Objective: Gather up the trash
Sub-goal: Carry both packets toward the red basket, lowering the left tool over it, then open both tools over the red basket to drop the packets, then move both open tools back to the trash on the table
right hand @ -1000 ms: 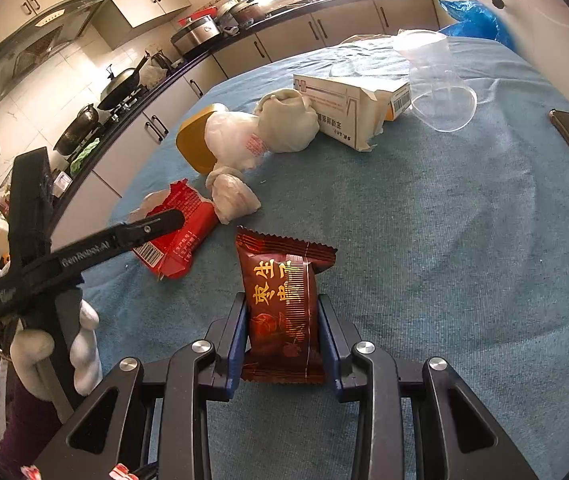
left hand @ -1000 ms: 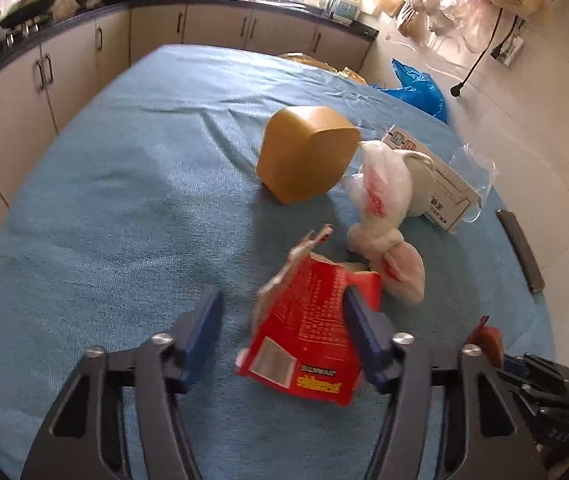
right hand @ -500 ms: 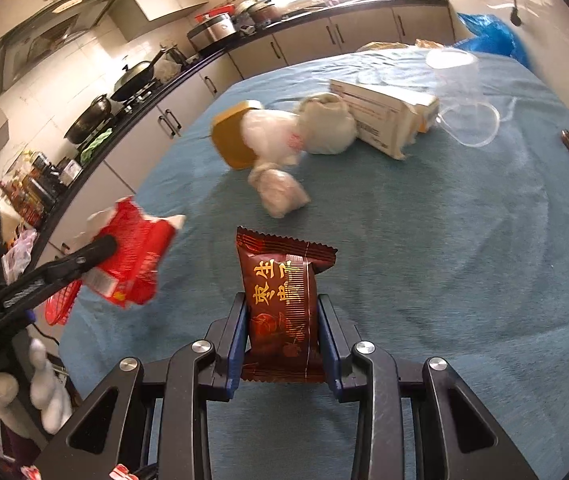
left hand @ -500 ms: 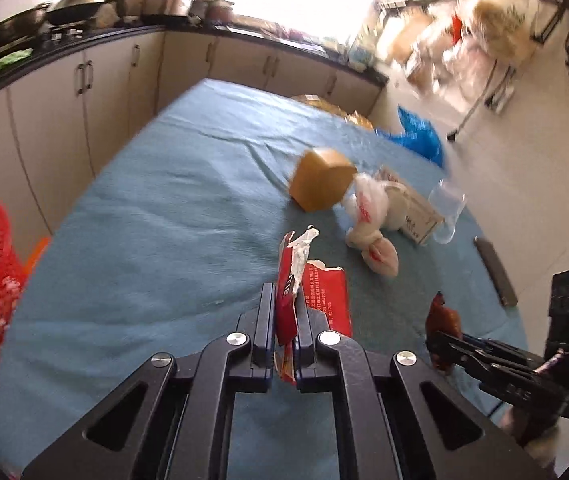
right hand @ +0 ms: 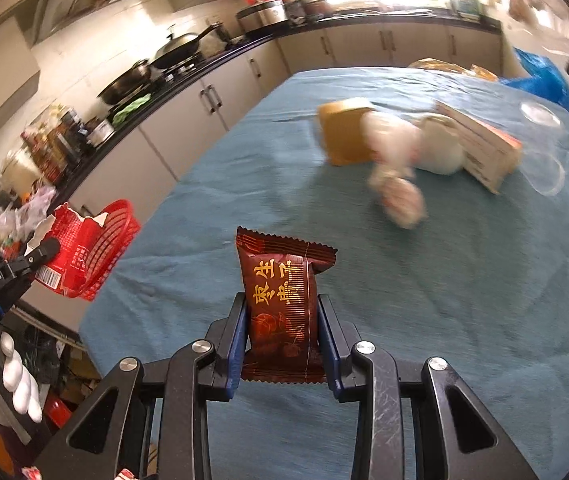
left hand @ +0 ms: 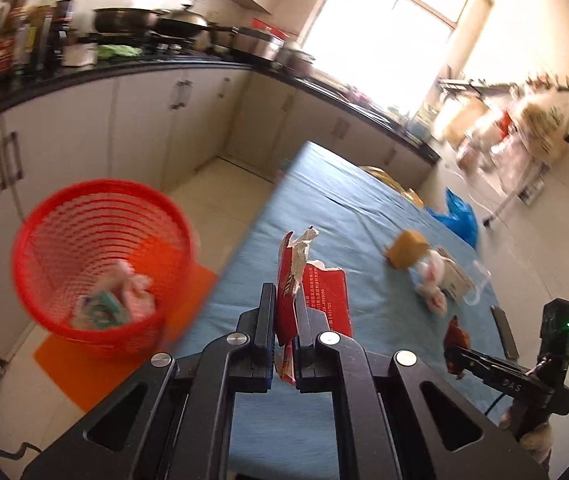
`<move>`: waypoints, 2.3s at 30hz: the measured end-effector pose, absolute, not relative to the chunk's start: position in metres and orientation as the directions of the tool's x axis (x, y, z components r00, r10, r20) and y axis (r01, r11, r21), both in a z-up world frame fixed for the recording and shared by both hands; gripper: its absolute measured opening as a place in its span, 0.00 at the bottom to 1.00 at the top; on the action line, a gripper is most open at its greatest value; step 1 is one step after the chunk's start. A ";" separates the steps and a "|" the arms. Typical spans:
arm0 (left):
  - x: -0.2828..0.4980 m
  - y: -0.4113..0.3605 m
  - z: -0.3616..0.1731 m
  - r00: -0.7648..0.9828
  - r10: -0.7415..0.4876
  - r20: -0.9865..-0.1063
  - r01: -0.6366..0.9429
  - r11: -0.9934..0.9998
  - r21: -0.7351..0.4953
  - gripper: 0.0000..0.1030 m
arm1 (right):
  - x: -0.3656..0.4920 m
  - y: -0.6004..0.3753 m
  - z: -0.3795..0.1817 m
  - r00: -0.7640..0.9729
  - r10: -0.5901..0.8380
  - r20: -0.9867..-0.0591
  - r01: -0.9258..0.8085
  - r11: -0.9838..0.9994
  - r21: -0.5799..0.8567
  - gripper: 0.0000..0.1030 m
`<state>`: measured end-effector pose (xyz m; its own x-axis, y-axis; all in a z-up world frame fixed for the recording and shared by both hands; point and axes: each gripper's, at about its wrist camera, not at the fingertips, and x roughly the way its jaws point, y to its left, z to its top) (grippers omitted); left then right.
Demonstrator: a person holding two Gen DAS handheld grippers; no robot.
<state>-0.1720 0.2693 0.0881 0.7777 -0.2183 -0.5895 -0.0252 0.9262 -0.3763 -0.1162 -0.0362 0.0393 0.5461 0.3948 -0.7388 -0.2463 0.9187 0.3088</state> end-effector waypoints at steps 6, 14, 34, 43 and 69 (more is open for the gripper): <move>-0.179 0.320 0.084 0.795 -0.135 -0.591 -0.109 0.927 -0.358 0.06 | -0.116 0.035 0.049 0.511 0.421 -0.750 -0.346 0.899 0.269 0.34; -0.182 0.391 0.080 0.808 -0.042 -0.588 -0.222 0.903 -0.369 0.06 | -0.108 0.145 0.050 0.429 0.486 -0.761 -0.511 0.826 0.240 0.34; -0.152 0.443 0.060 0.814 0.024 -0.580 -0.312 0.860 -0.403 0.48 | -0.053 0.265 0.039 0.347 0.590 -0.729 -0.618 0.729 0.295 0.45; -0.175 0.426 0.067 0.809 0.076 -0.582 -0.334 0.875 -0.350 0.54 | -0.070 0.208 0.040 0.430 0.533 -0.729 -0.558 0.792 0.249 0.55; -0.181 0.283 0.093 0.809 -0.025 -0.587 -0.169 0.947 -0.273 0.69 | -0.127 -0.065 0.037 0.618 0.306 -0.725 -0.133 0.949 0.287 0.67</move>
